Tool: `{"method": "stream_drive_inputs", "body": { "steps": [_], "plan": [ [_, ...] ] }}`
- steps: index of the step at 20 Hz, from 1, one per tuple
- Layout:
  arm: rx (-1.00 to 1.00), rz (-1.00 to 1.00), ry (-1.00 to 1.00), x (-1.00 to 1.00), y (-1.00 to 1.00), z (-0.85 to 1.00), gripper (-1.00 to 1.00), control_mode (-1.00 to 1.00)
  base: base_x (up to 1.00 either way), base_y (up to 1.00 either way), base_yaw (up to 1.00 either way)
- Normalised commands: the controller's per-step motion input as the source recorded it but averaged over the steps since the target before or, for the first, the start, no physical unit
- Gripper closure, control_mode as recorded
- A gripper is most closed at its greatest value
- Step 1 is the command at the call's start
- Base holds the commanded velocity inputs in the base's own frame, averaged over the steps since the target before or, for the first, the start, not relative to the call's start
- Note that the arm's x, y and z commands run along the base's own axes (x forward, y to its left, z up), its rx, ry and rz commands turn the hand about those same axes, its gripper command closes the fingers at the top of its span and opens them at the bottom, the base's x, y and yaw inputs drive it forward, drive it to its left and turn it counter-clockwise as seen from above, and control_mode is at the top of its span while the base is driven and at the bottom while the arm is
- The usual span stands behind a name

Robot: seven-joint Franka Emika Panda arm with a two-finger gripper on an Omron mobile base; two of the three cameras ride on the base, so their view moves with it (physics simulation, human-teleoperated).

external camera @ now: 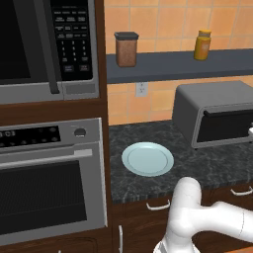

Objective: Pick up the kebab skewer and baguette bread, and place them inside the toaster oven. Close the toaster oven door and start by setting the timer.

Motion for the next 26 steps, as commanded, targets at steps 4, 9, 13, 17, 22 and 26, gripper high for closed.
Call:
{"method": "stream_drive_inputs", "body": {
  "steps": [4, 9, 13, 17, 22, 26],
  "plan": [
    [0.0, 0.0, 0.0, 0.0, -0.08, -0.11, -1.0, -1.0, 0.0, 0.0, 0.0],
    [0.0, 0.0, 0.0, -0.01, -0.09, -0.14, -1.0, -1.0, 0.0, 0.0, 0.0],
    [0.0, 0.0, 0.0, 0.01, -0.01, -0.06, -1.0, -1.0, 0.0, 0.0, 0.0],
    [0.0, 0.0, 0.0, 0.0, 0.0, -0.14, -1.0, -1.0, 0.0, 0.0, 0.0],
    [0.0, 0.0, 0.0, 0.11, -0.01, 0.0, -1.0, -1.0, 0.0, 0.0, 0.0],
    [0.0, 0.0, 0.0, 0.07, -0.07, 0.0, -1.0, -1.0, 0.0, 0.0, 0.0]
  ]
}}
